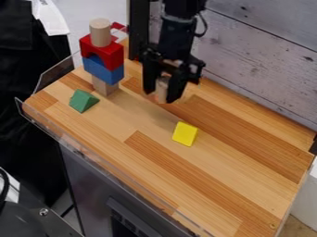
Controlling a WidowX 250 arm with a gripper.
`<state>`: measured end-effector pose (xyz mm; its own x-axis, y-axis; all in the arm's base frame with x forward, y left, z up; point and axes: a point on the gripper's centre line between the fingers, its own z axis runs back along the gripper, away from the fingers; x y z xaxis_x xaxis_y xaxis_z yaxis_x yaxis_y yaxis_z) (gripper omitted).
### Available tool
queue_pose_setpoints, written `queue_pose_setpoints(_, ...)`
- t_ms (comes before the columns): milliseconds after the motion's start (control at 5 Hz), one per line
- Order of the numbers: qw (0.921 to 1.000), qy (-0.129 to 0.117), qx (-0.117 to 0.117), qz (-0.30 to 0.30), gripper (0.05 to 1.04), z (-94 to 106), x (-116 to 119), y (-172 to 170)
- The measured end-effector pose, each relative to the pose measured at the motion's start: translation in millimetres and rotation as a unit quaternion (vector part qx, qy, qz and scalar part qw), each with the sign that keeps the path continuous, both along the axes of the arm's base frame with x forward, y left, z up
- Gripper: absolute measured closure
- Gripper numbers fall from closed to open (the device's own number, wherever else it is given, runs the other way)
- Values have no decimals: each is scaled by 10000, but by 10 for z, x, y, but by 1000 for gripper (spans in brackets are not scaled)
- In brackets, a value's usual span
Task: Put wood cylinder on left side of yellow pyramid
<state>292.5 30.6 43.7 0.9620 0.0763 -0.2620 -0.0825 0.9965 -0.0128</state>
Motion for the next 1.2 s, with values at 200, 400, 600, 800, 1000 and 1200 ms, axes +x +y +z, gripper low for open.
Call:
queue_pose_setpoints(200, 9998, 171, 7, 44, 541, -160, -21, 7)
queue_pose_setpoints(400, 9998, 188, -48, 106, 541, -179, -26, 26)
queue_pose_setpoints(600, 9991, 241, -223, 249, 541, -256, -34, 24)
queue_pose_setpoints(800, 9990, 217, -269, 297, 541, -254, -30, 58)
queue_pose_setpoints(1000, 9987, 299, -286, 311, 541, -298, -47, 58)
queue_pose_setpoints(1200, 9987, 327, -210, 336, 541, -311, -55, 73)
